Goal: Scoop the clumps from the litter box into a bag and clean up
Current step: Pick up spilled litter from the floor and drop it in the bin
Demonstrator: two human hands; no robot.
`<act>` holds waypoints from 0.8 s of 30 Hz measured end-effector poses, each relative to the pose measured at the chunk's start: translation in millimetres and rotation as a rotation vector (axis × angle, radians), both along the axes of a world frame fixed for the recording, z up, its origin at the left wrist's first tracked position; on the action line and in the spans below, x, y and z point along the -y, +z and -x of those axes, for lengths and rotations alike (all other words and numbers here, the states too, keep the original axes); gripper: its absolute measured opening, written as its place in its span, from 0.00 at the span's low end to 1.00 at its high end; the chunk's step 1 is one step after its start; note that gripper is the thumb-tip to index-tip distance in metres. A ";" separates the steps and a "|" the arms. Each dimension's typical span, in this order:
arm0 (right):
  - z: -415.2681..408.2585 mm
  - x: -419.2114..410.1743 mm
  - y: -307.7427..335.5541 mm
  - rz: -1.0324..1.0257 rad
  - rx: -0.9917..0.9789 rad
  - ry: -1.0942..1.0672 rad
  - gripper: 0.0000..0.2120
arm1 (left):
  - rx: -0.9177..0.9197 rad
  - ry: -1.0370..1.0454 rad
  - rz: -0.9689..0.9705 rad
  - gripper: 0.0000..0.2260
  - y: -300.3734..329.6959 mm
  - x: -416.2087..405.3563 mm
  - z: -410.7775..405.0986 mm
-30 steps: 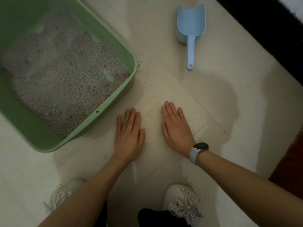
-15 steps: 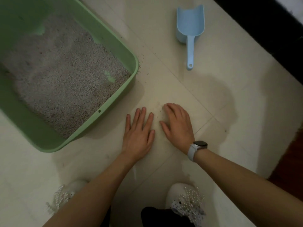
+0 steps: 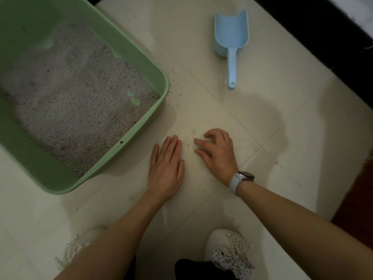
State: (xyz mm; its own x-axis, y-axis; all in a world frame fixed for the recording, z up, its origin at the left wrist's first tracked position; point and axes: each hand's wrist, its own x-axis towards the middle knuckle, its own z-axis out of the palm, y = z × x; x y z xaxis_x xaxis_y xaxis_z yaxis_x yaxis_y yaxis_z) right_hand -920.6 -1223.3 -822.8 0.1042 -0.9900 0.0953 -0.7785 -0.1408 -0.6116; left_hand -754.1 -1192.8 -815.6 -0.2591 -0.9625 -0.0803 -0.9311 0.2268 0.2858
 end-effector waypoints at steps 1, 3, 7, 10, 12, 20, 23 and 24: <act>-2.0 1.5 0.2 -0.002 0.020 -0.031 0.12 | -0.004 0.005 0.002 0.23 0.1 0.1 0.9; -6.5 3.9 0.9 0.001 0.040 -0.093 0.11 | -0.011 0.019 0.007 0.23 0.5 0.3 3.0; -11.7 5.4 -0.6 0.054 -0.017 -0.097 0.10 | -0.034 0.050 0.020 0.23 1.2 1.4 5.7; -13.3 6.5 -3.6 0.110 -0.081 -0.047 0.08 | -0.049 0.068 0.041 0.22 1.8 2.4 6.6; -15.5 7.4 -5.3 0.115 -0.139 -0.002 0.07 | -0.067 0.074 0.059 0.21 1.9 3.8 6.6; -0.5 7.1 2.4 -0.001 0.106 -0.144 0.12 | -0.242 0.226 0.085 0.16 -0.1 17.7 8.7; 3.5 1.9 1.6 0.029 0.037 -0.061 0.11 | -0.342 0.345 0.070 0.15 1.8 19.4 15.5; 2.3 1.7 1.2 0.033 0.022 -0.059 0.11 | -0.364 0.367 0.070 0.15 2.4 19.4 17.4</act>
